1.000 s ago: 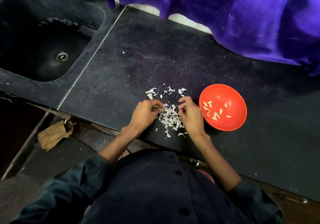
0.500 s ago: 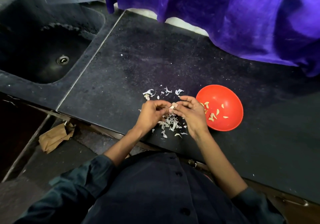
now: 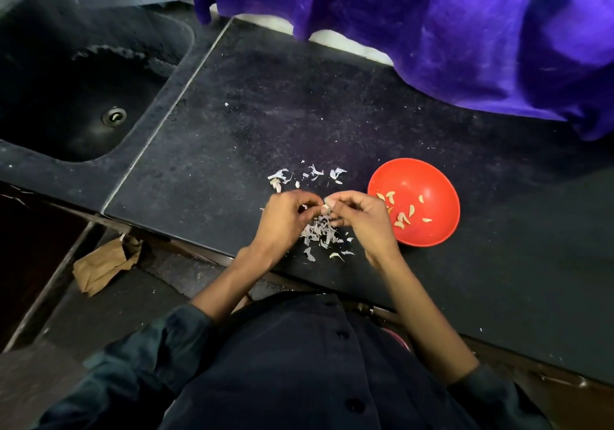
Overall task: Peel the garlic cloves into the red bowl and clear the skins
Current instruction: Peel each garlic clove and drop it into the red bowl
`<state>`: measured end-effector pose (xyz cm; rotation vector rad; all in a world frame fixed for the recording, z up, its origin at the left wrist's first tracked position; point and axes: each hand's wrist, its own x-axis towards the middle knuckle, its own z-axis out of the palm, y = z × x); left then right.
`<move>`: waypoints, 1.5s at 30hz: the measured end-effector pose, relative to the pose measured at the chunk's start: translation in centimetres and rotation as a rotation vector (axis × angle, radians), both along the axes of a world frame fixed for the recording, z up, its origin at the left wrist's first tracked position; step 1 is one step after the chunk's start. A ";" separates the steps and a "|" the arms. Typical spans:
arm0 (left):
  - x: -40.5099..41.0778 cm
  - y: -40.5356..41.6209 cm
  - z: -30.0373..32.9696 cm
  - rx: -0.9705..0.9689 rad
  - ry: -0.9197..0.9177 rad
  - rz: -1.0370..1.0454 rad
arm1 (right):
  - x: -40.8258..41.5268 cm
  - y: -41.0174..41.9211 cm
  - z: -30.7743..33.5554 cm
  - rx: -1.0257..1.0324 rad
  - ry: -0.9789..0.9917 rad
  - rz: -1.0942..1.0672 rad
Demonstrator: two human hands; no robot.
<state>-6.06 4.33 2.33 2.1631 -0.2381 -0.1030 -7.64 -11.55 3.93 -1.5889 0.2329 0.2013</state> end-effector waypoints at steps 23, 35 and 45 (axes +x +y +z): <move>0.5 0.2 3.0 -0.356 0.389 -0.103 | 0.7 -1.2 1.8 -0.022 -0.185 0.223; 0.4 0.8 3.5 -0.801 0.739 -0.144 | 0.4 -1.2 2.5 0.228 -0.168 0.196; -0.3 0.2 0.7 0.200 -0.483 0.038 | -0.2 0.8 1.7 0.273 0.149 -0.154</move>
